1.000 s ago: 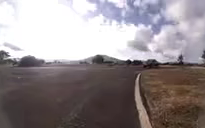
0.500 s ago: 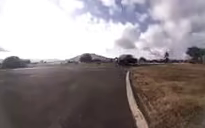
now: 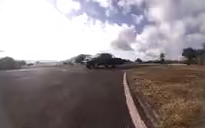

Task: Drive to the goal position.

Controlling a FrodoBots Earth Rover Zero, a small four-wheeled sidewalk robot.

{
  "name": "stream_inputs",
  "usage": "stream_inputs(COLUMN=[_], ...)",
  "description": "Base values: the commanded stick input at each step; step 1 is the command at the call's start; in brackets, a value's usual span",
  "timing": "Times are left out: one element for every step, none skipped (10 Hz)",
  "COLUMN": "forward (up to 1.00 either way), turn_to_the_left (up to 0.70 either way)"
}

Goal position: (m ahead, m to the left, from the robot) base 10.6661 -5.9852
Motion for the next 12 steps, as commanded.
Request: stream_inputs(forward=[0.5, 0.5, 0.5, 0.5, 0.5, 0.5, 0.5, 0.5, 0.5, 0.5, 0.5, 0.5], turn_to_the_left=[-0.5, -0.5, -0.5, -0.5, -0.5, 0.0, 0.0, 0.0, 0.0, 0.0, 0.0, 0.0])
